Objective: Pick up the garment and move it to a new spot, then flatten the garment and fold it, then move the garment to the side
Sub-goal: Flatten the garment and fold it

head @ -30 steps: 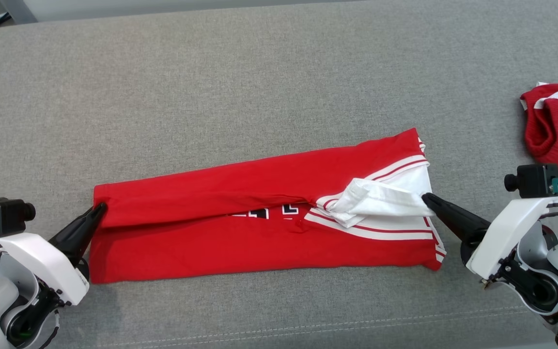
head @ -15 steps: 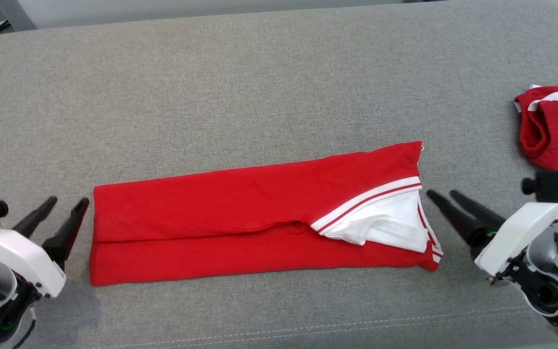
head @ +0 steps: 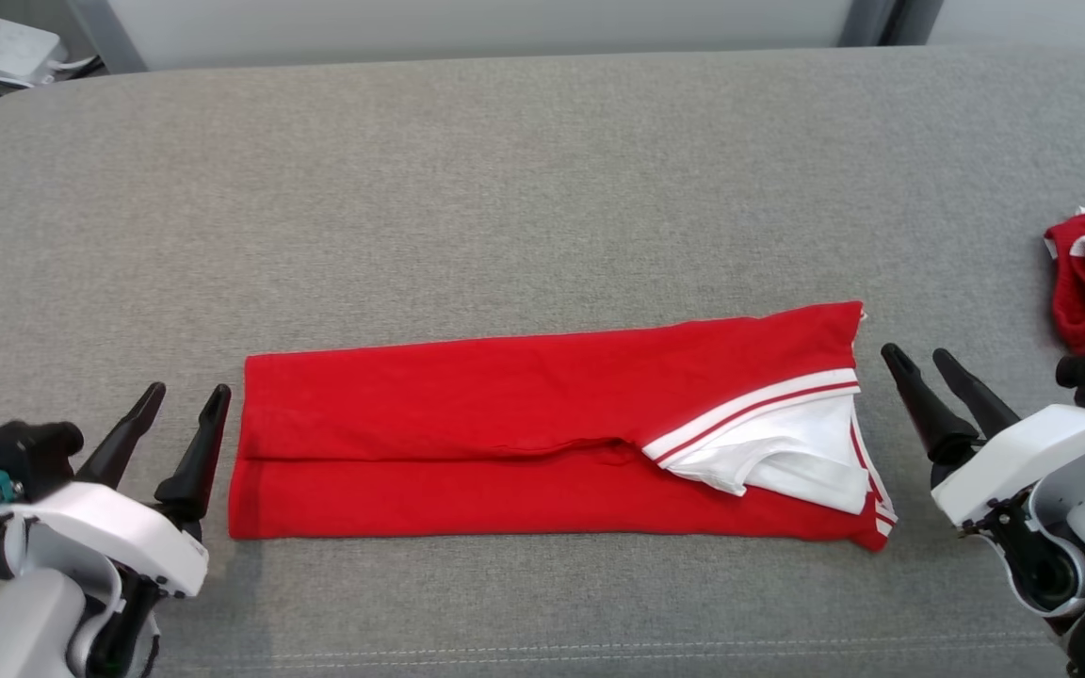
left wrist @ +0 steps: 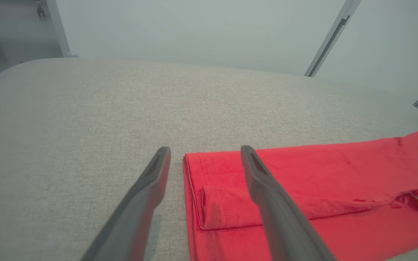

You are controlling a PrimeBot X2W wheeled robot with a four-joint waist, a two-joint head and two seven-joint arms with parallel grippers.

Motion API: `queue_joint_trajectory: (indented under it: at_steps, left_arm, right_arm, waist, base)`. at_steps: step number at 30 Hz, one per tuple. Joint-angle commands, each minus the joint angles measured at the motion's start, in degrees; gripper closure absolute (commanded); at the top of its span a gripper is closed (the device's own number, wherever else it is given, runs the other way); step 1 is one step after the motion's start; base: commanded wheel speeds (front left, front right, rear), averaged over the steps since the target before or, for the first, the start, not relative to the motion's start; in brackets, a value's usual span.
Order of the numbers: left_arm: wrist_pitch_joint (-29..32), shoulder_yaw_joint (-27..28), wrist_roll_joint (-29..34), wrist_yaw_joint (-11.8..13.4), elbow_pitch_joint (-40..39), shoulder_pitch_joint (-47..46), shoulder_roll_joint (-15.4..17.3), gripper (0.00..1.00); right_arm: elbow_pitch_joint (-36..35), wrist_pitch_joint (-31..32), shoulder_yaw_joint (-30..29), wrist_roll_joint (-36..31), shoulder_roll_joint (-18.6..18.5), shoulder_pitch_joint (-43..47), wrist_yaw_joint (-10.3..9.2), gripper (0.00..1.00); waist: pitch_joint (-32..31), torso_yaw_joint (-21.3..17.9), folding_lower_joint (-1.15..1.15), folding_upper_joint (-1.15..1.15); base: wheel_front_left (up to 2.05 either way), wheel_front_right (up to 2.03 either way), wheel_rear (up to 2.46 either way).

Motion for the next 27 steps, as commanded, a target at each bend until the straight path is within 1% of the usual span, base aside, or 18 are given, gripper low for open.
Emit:
queue_joint_trajectory:
  at_steps: [1, 6, 10, 14, 18, 27]
  left_arm:
    - [-0.35, 4.46, 1.64, 0.73, -1.56, 0.24, 1.44, 0.00]
    - [-0.35, 12.81, 8.82, 1.71, -5.16, 5.55, -3.55, 0.00]
    - [-0.35, 17.26, 14.06, 1.65, -7.07, 9.24, -6.81, 0.00]
    - [-0.35, 20.50, 17.60, 1.28, -8.74, 12.08, -9.96, 0.00]
    - [-0.35, 22.54, 19.93, 0.47, -9.32, 14.01, -11.91, 0.00]
    - [-0.35, 25.59, 21.65, -1.01, -9.05, 14.69, -14.29, 0.00]
  right_arm:
    - [0.08, -1.00, -0.03, -0.88, -0.22, 1.59, -0.15, 0.00]
    - [3.25, -1.88, -0.11, -2.54, 2.53, 2.04, -0.15, 0.00]
    - [5.93, -2.47, -0.10, -4.05, 3.98, 2.65, -0.15, 0.00]
    - [9.23, -2.96, -1.14, -4.95, 5.20, 3.19, -0.15, 0.00]
    - [12.20, -3.24, -2.54, -5.37, 6.24, 3.53, -0.15, 0.00]
    - [16.33, -3.29, -2.97, -5.74, 7.37, 2.38, -0.15, 0.00]
  waist:
    - [-0.52, 0.57, 0.00, 0.00]
    - [-1.59, 1.59, 0.00, 0.00]
    - [-2.35, 2.24, 0.00, 0.00]
    - [-2.82, 2.96, 0.00, 0.00]
    - [-2.90, 3.69, 0.00, 0.00]
    - [-1.34, 5.10, 0.00, 0.00]
  base:
    - [0.00, 0.00, 0.00]
    - [0.00, 0.00, 0.00]
    - [0.00, 0.00, 0.00]
    - [0.00, 0.00, 0.00]
    - [0.00, 0.00, 0.00]
    - [0.00, 0.00, 0.00]
